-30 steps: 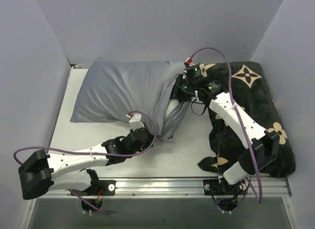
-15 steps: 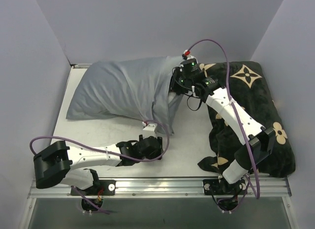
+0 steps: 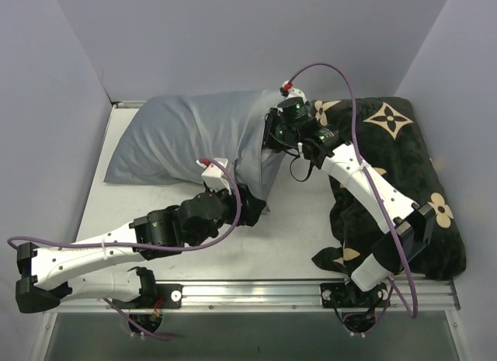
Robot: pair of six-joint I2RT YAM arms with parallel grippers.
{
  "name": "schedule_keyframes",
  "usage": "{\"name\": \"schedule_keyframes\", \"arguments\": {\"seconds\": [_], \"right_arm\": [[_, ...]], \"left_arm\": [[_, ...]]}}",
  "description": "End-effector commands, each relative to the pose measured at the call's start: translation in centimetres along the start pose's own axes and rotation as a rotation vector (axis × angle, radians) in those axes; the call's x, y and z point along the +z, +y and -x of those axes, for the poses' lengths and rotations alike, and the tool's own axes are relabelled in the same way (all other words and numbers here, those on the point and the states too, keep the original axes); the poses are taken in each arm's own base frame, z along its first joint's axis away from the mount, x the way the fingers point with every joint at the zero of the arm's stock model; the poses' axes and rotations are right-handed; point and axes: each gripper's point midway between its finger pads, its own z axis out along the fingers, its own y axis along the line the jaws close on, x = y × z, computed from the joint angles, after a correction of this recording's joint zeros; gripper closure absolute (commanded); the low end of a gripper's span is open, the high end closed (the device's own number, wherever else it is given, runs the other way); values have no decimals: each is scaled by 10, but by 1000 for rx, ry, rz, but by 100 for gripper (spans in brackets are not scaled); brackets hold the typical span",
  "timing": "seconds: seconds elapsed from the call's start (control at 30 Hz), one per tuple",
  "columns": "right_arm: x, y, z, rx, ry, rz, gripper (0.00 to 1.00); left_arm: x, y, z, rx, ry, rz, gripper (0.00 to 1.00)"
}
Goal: Remove the pillowcase from the pillow
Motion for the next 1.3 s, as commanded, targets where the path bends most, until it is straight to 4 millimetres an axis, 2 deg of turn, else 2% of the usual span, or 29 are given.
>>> {"name": "schedule_keyframes", "arguments": {"seconds": [0.0, 0.03, 0.07, 0.1, 0.17, 0.23, 0.3, 0.4, 0.47, 0.5, 0.53, 0.6, 0.63, 0.7, 0.73, 0.83, 0.87, 0.93, 0.97, 1.0, 1.07, 1.17, 1.27], "right_arm": [[-25, 22, 32, -17, -148, 58, 100], [-26, 23, 31, -17, -146, 62, 100], [-26, 23, 30, -18, -144, 62, 100], [-25, 23, 29, -17, -142, 61, 100], [-26, 23, 28, -18, -142, 63, 100], [-26, 23, 27, -16, -140, 63, 100], [-26, 23, 25, -15, -135, 65, 100], [-27, 21, 25, -16, -135, 64, 100], [-27, 20, 23, -18, -133, 62, 100], [-29, 20, 25, -16, -140, 60, 100], [-28, 19, 24, -17, -139, 59, 100], [-28, 19, 24, -18, -141, 58, 100], [-28, 20, 25, -16, -141, 61, 100], [-29, 22, 26, -13, -145, 67, 100], [-29, 23, 27, -12, -145, 71, 100], [-31, 30, 34, -1, -152, 91, 100], [-31, 33, 34, -2, -147, 105, 100], [-31, 38, 37, -4, -148, 116, 100], [-31, 39, 36, -9, -145, 115, 100], [-30, 39, 35, -9, -142, 115, 100], [-30, 38, 34, -11, -140, 112, 100], [-30, 39, 34, -8, -141, 114, 100], [-33, 41, 34, -11, -147, 117, 100]], "left_arm": [[9, 13, 30, 80, -86, 175, 23], [9, 17, 34, 113, -84, 222, 22], [9, 14, 52, 110, -135, 256, 22], [15, 16, 52, 131, -139, 293, 18], [21, 23, 64, 142, -161, 340, 18], [32, 32, 66, 137, -153, 367, 18], [39, 47, 71, 131, -149, 400, 23], [34, 71, 80, 112, -179, 458, 32], [30, 80, 88, 91, -204, 466, 44], [25, 92, 91, 77, -218, 486, 50], [24, 97, 92, 65, -220, 487, 68], [21, 115, 97, 42, -228, 514, 83], [24, 123, 89, 40, -203, 522, 92], [26, 136, 81, 31, -184, 544, 100], [28, 150, 71, 16, -167, 574, 100], [37, 162, 44, -14, -105, 563, 100], [41, 170, 24, -9, -56, 568, 100], [47, 164, 13, -4, -29, 506, 100], [50, 159, -4, 7, 17, 445, 100], [52, 151, 0, 5, 2, 396, 97], [50, 145, -7, 6, 36, 354, 90], [45, 139, -12, 10, 63, 310, 69], [34, 136, -11, 0, 78, 297, 56]]}}
